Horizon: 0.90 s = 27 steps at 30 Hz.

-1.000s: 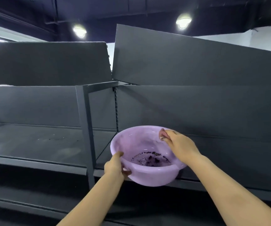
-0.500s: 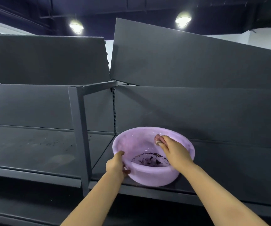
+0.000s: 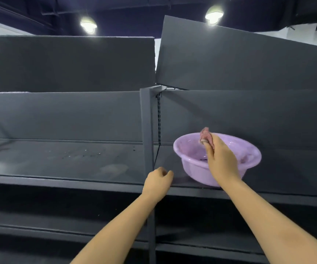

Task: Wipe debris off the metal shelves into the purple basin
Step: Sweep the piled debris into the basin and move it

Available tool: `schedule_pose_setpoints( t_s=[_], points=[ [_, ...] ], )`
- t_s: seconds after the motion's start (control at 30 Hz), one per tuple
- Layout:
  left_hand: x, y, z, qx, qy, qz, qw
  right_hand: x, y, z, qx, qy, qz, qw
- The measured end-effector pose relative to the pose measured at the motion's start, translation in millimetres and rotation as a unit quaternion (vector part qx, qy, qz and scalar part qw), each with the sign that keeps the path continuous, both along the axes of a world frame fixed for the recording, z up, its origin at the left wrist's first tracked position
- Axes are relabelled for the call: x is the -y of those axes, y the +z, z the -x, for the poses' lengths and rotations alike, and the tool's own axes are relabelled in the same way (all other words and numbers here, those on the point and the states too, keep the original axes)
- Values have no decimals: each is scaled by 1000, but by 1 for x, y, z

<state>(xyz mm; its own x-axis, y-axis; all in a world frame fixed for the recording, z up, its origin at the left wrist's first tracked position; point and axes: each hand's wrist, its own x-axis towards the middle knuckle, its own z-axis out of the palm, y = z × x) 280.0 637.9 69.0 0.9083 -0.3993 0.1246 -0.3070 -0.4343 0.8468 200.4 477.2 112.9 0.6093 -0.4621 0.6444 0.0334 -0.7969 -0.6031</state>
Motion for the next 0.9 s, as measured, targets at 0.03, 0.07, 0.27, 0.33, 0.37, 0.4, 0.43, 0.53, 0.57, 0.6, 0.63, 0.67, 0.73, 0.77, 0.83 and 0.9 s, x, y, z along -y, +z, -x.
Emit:
schedule_pose_setpoints(
  t_s=[0.03, 0.07, 0.27, 0.33, 0.37, 0.4, 0.43, 0.53, 0.57, 0.6, 0.63, 0.67, 0.73, 0.77, 0.83, 0.9],
  points=[
    [-22, -3, 0, 40, -8, -40, 998, -21, -7, -3, 11, -10, -24, 1000],
    [-44, -7, -1, 76, -15, -75, 994, -41, -14, -6, 12, -18, -26, 999],
    [-161, -31, -22, 134, -6, -164, 977, -150, -51, -26, 1, -3, 4, 1000],
    [-192, -37, -32, 130, 6, -178, 975, -175, -61, -36, -27, 2, 18, 999],
    [-205, -40, -38, 128, 13, -179, 975, -184, -65, -42, -39, 4, 30, 999],
    [-217, -42, -43, 126, 19, -177, 976, -191, -66, -48, -51, 4, 38, 998],
    [-228, -44, -49, 127, 23, -176, 976, -197, -67, -54, -61, 2, 41, 997],
    [-251, -50, -66, 140, 30, -193, 971, -210, -69, -78, -83, -1, 50, 995],
    [-256, -52, -73, 145, 32, -198, 969, -212, -69, -87, -86, 1, 58, 995],
    [-261, -53, -80, 151, 33, -204, 967, -215, -70, -97, -91, 2, 65, 994],
    [-264, -54, -89, 158, 33, -214, 963, -216, -72, -108, -98, 2, 75, 992],
    [-268, -56, -98, 166, 31, -227, 959, -217, -73, -118, -109, -1, 92, 990],
    [-273, -59, -118, 183, 28, -251, 950, -216, -79, -140, -133, -11, 134, 982],
    [-275, -61, -129, 189, 29, -258, 947, -214, -81, -150, -140, -20, 156, 978],
    [-277, -61, -151, 196, 28, -269, 943, -207, -83, -168, -154, -36, 180, 971],
    [-275, -60, -173, 216, 15, -289, 932, -201, -84, -184, -194, -64, 172, 964]
  ],
)
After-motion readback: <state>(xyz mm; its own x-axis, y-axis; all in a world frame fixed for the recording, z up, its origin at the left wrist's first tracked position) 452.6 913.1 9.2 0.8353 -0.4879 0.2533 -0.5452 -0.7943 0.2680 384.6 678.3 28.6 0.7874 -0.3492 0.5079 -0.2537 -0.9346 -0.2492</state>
